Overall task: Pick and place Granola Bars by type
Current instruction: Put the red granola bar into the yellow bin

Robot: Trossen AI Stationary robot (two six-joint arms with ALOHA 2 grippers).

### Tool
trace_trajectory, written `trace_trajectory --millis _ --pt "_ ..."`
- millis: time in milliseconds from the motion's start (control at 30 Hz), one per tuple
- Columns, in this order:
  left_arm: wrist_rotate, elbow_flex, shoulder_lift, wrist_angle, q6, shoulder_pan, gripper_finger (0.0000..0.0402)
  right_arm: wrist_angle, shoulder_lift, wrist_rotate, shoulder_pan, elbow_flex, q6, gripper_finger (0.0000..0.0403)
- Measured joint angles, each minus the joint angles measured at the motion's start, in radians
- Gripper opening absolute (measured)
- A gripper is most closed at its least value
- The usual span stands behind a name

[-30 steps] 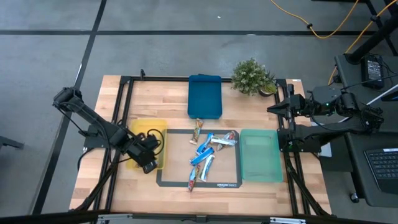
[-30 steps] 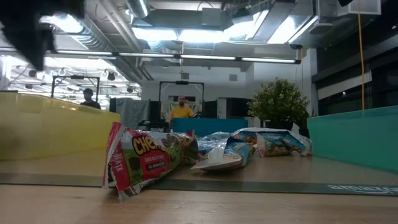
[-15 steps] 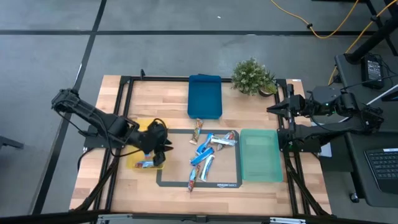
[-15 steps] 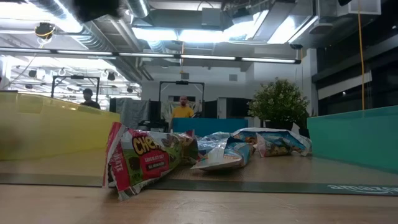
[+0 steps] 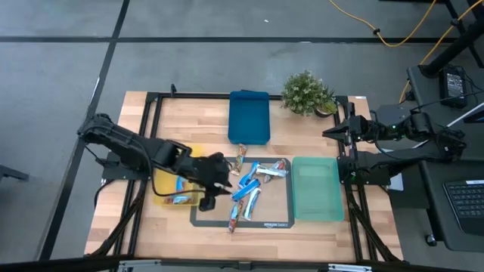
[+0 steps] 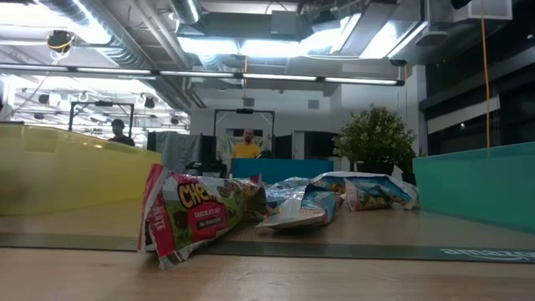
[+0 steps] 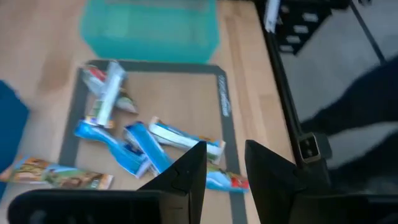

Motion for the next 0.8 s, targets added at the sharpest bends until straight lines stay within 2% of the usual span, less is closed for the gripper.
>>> trace_trajectory --millis 167,467,567,667,800 --pt "0.067 0.062 0.07 -0.059 0.011 -0.012 0.0102 0.0 0.001 0.0 0.0 0.0 -0.019 0.0034" --pt "0.242 0.062 0.177 -0.083 -0.18 -0.021 0.0107 -0.008 0.001 0.0 0.0 0.0 -0.026 0.0034" --pt "0.26 0.062 0.22 -0.082 -0.22 -0.036 0.0112 -0.008 0.001 0.0 0.0 0.0 -0.026 0.0034" --pt "0.228 0.061 0.261 -0.093 -0.267 -0.056 0.012 -0.013 0.001 0.0 0.0 0.0 -0.026 0.0034" --pt "0.22 0.061 0.295 -0.09 -0.313 -0.07 0.0146 -0.025 0.001 0.001 0.0 0.0 -0.03 0.0034"
